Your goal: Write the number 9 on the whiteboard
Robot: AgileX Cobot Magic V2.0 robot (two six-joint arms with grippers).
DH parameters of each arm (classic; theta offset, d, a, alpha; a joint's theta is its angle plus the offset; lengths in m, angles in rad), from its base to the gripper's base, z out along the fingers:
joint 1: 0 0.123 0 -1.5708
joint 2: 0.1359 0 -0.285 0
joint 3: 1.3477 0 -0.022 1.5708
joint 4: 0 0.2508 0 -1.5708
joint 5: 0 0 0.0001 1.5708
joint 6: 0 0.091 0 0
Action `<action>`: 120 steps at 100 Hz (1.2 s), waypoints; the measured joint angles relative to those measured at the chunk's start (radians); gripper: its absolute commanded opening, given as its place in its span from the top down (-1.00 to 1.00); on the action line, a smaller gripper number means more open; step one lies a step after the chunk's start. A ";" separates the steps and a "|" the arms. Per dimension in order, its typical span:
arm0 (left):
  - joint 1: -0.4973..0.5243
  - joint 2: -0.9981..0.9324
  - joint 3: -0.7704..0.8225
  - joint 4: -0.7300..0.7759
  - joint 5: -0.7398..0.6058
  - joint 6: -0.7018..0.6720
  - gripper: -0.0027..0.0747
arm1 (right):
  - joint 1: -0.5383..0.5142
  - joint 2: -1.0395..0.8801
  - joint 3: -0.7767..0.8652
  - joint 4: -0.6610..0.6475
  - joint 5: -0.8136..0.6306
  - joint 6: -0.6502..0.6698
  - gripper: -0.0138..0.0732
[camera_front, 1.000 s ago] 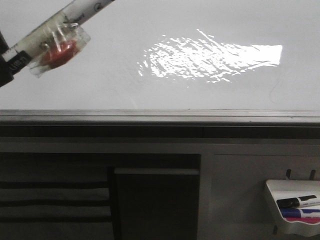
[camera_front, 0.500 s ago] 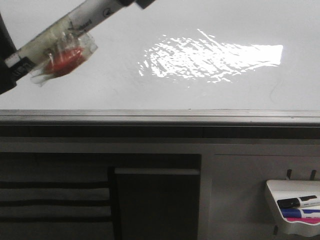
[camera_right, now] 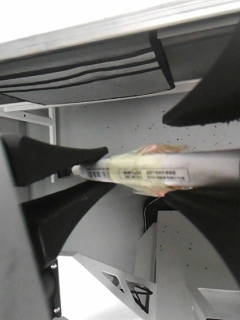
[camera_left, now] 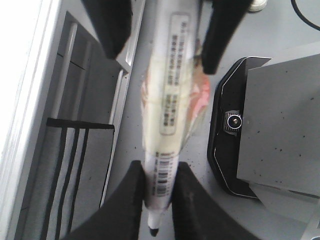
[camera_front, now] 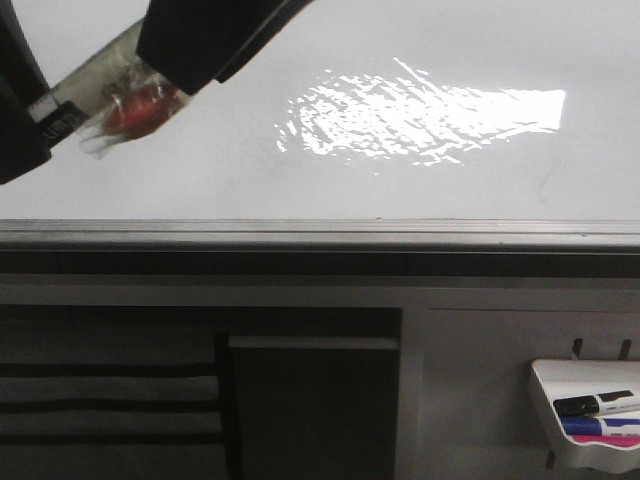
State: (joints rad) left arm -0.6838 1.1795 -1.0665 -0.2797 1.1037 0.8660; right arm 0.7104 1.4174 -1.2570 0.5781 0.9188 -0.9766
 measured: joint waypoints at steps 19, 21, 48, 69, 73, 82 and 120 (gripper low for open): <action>0.000 0.000 0.000 0.004 -0.006 0.000 0.98 | 0.000 0.000 0.000 0.002 0.000 0.000 0.60; 0.000 0.000 0.000 0.006 -0.009 0.000 0.98 | 0.000 0.000 0.000 0.002 0.000 0.000 0.64; 0.000 -0.006 0.000 0.018 -0.035 0.001 0.08 | 0.000 0.000 0.000 -0.005 0.006 -0.002 0.81; 0.010 -0.075 0.000 0.122 -0.090 -0.154 0.02 | -0.033 -0.055 0.000 -0.167 0.008 0.187 0.81; 0.022 -0.093 0.000 0.131 -0.095 -0.183 0.02 | -0.052 -0.079 0.000 -0.216 0.010 0.258 0.81; 0.074 -0.146 0.018 0.134 -0.109 -0.222 0.02 | -0.112 -0.134 0.010 -0.287 0.014 0.399 0.81; 0.431 -0.309 0.193 -0.017 -0.210 -0.242 0.02 | -0.382 -0.247 0.250 -0.177 -0.223 0.587 0.81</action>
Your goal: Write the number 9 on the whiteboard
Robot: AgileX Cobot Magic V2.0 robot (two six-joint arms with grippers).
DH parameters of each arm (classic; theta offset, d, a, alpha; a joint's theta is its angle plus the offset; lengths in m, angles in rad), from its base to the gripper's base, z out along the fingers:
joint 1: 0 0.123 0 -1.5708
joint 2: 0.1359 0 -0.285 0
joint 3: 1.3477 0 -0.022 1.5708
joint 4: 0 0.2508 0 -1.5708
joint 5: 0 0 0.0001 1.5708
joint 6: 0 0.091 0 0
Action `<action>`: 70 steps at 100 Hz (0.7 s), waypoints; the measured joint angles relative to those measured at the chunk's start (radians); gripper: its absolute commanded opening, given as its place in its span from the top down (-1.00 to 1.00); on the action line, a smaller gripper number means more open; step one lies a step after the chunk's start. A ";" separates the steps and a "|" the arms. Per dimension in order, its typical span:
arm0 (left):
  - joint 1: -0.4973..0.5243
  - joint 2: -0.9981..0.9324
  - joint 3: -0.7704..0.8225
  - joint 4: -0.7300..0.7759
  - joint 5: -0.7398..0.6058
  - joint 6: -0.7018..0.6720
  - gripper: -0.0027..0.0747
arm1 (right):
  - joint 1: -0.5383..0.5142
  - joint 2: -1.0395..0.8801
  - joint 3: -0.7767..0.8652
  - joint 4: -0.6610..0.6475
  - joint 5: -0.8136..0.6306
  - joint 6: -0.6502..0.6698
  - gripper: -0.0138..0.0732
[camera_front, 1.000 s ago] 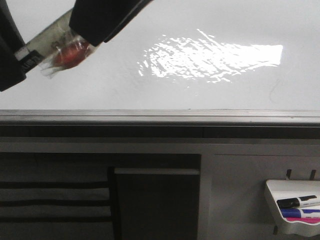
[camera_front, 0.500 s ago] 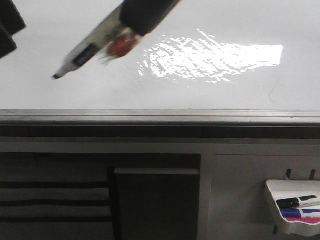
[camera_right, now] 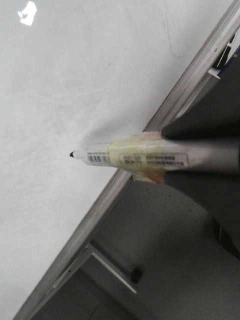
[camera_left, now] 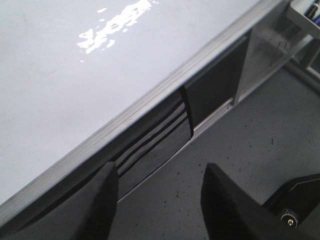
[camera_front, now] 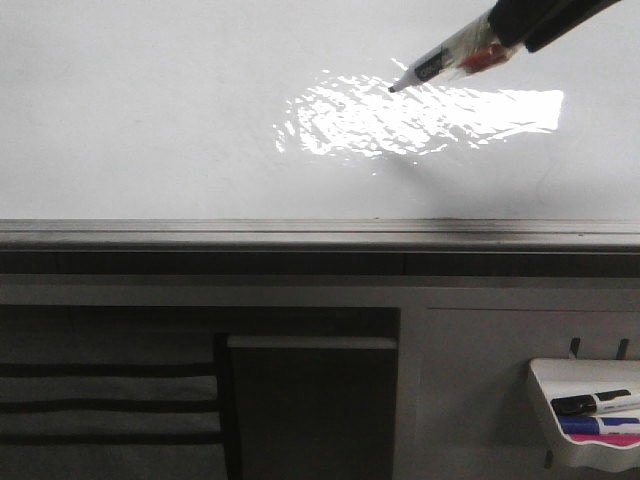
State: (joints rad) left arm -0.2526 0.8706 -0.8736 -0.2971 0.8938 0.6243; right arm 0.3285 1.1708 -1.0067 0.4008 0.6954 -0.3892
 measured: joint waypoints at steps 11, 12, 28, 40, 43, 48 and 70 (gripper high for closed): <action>0.038 -0.004 0.008 -0.022 -0.010 0.000 0.02 | 0.004 0.000 0.054 0.018 -0.092 0.002 0.81; 0.039 -0.004 0.008 -0.022 -0.012 0.000 0.02 | 0.004 0.000 0.056 0.021 -0.097 0.002 0.81; 0.045 -0.004 0.008 -0.043 -0.027 -0.002 0.02 | 0.008 0.002 0.074 0.029 -0.187 0.002 0.81; 0.045 -0.004 0.008 -0.046 -0.029 -0.005 0.02 | 0.008 0.029 0.074 0.036 -0.244 0.002 0.81; 0.045 -0.004 0.008 -0.046 -0.029 -0.005 0.02 | 0.008 0.042 0.074 0.035 -0.256 0.002 0.81; 0.045 -0.004 0.008 -0.046 -0.029 -0.005 0.02 | 0.008 0.066 0.067 0.037 -0.274 0.002 0.81; 0.045 -0.004 0.008 -0.046 -0.038 -0.005 0.02 | 0.052 0.176 -0.040 0.052 -0.228 -0.007 0.81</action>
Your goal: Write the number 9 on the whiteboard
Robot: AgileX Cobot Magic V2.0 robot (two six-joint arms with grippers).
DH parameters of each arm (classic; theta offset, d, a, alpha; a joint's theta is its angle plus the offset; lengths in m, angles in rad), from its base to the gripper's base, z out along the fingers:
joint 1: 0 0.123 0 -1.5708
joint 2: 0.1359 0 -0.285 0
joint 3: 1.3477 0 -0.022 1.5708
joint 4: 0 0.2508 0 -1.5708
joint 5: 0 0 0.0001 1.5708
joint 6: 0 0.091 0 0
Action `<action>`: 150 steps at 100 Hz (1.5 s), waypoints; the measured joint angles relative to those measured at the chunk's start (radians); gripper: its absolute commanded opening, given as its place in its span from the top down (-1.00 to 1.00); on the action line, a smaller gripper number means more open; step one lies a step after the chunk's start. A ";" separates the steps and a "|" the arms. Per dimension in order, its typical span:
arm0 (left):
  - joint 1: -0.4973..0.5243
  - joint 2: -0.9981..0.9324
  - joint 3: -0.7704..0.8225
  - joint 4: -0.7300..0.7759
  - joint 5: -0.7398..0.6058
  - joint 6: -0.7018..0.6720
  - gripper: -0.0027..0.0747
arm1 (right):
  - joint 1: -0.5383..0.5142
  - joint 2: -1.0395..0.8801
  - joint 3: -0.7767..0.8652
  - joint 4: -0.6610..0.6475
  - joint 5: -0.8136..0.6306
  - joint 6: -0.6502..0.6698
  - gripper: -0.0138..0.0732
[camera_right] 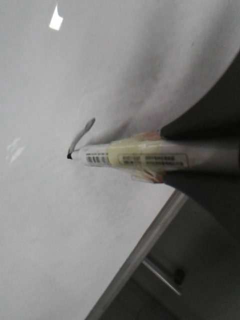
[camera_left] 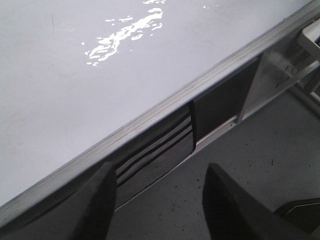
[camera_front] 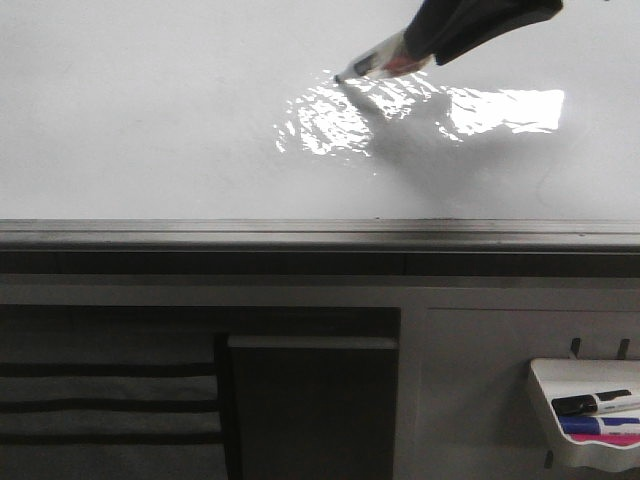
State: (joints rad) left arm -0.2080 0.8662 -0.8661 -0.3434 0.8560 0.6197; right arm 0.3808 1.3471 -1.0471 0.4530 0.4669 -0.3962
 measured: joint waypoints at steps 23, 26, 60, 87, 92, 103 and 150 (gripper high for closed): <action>0.000 0.000 0.000 0.000 -0.005 0.000 0.02 | -0.040 0.019 -0.027 -0.022 0.178 0.005 0.81; 0.000 0.000 0.000 0.000 -0.005 0.000 0.02 | -0.053 0.013 -0.027 -0.022 0.183 0.007 0.81; 0.000 0.000 0.000 0.000 -0.011 -0.002 0.02 | -0.080 -0.019 -0.027 -0.032 0.163 0.013 0.81; 0.000 0.000 0.000 0.000 -0.020 -0.002 0.02 | -0.066 0.005 0.046 -0.021 0.279 0.019 0.81; 0.000 0.000 0.000 -0.004 -0.022 -0.002 0.02 | -0.064 0.007 0.048 -0.019 0.292 0.019 0.81; 0.000 0.000 0.000 -0.051 -0.026 0.019 0.02 | -0.064 -0.005 0.033 -0.019 0.319 -0.002 0.81; -0.316 0.184 -0.118 -0.216 0.078 0.315 0.00 | -0.070 -0.197 -0.059 0.232 0.707 -0.569 0.81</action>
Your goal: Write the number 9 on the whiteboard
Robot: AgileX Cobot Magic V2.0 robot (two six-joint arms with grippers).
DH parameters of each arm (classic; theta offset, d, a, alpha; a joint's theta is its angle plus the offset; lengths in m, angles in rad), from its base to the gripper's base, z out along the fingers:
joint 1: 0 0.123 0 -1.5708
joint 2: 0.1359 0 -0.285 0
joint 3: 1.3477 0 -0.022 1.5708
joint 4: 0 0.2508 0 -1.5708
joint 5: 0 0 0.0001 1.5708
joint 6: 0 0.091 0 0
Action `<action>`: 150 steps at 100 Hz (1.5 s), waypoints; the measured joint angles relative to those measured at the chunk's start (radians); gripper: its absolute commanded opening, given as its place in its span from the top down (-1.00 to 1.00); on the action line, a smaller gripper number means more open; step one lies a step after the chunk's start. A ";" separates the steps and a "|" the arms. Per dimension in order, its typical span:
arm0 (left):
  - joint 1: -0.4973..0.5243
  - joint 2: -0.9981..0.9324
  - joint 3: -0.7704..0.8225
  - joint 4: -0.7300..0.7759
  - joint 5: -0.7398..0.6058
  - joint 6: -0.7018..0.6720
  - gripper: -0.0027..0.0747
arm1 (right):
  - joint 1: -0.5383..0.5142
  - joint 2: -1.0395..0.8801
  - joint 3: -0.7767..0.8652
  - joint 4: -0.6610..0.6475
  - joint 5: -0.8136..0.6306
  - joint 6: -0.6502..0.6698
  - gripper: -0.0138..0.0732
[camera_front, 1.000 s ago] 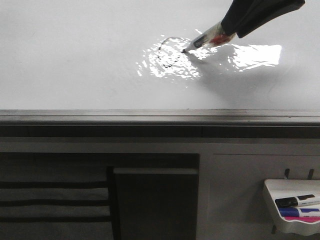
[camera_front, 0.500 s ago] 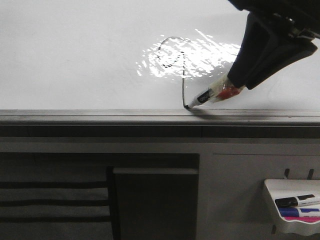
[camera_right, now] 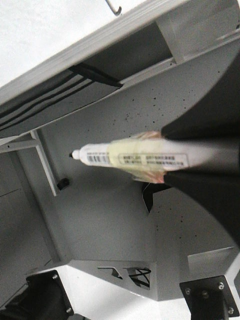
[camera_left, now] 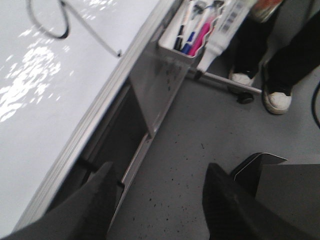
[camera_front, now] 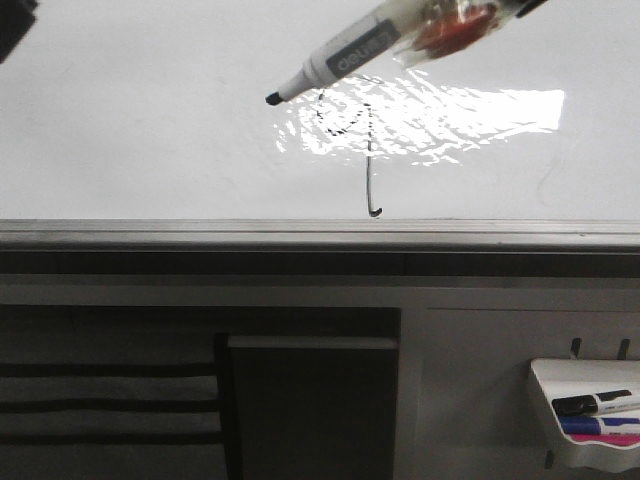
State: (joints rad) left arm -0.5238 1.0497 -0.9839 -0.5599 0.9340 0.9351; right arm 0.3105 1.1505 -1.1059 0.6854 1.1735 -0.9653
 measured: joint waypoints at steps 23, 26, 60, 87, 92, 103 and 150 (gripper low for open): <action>-0.224 0.165 -0.118 0.009 -0.045 0.025 0.00 | 0.000 -0.010 0.000 0.000 0.030 -0.014 0.81; -0.246 0.187 -0.134 0.009 -0.047 0.025 0.00 | 0.000 -0.010 0.000 0.000 0.033 -0.014 0.81; -0.332 0.371 -0.270 0.016 -0.045 0.027 0.02 | 0.000 -0.010 0.000 0.000 0.040 -0.014 0.81; -0.332 0.376 -0.278 0.017 -0.038 0.029 0.47 | 0.000 -0.010 0.000 0.000 0.040 -0.014 0.81; -0.332 0.376 -0.278 0.017 -0.036 0.029 0.59 | 0.000 -0.010 0.000 0.000 0.040 -0.014 0.81; -0.334 0.376 -0.278 0.019 -0.033 0.029 0.80 | 0.000 -0.010 0.000 0.000 0.043 -0.014 0.81; -0.336 0.376 -0.278 0.068 -0.029 0.012 0.98 | 0.000 -0.010 -0.012 -0.008 0.053 -0.011 -0.17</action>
State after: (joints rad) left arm -0.8596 1.4257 -1.2620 -0.4919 0.9047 0.9475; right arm 0.3105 1.1402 -1.1182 0.6773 1.2261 -0.9764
